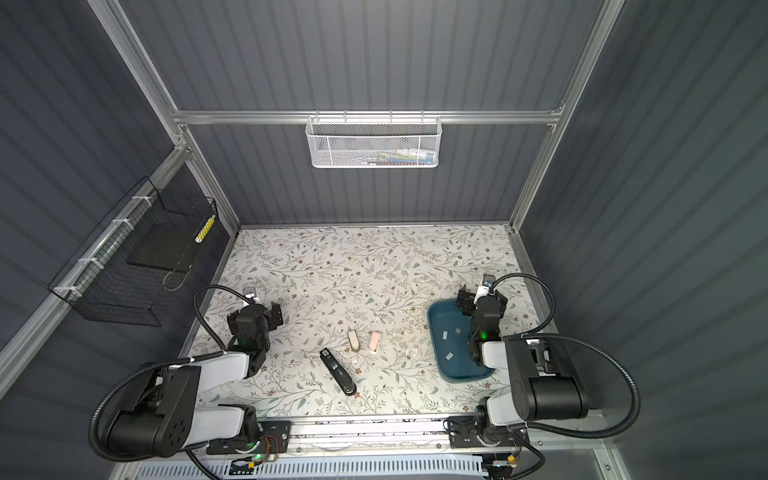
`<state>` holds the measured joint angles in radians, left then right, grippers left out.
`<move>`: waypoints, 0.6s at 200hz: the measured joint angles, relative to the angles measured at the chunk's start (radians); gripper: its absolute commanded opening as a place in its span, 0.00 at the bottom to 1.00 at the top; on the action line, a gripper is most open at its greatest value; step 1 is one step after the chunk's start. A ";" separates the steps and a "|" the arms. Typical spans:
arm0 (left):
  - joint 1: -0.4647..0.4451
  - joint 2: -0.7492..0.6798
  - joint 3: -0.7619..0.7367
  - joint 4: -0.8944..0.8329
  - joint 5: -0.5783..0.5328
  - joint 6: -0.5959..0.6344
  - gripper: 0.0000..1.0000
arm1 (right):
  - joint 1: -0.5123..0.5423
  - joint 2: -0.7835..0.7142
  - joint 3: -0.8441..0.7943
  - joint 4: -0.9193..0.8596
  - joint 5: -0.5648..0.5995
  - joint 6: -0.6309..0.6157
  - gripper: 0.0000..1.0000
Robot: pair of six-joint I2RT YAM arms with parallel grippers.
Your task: Load the staples into the stapler
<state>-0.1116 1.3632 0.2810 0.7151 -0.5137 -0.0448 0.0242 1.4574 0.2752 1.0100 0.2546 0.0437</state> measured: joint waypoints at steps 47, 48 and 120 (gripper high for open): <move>0.029 0.132 0.037 0.138 0.139 0.005 1.00 | 0.000 0.006 0.000 0.026 0.004 0.000 0.99; 0.029 0.136 0.038 0.143 0.142 0.005 1.00 | 0.000 0.006 0.000 0.026 0.004 0.000 0.99; 0.042 0.343 0.052 0.371 0.254 0.017 1.00 | 0.000 0.007 0.000 0.034 0.004 0.000 0.99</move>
<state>-0.0700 1.7065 0.3328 1.0863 -0.2600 -0.0280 0.0242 1.4643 0.2752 1.0435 0.2588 0.0437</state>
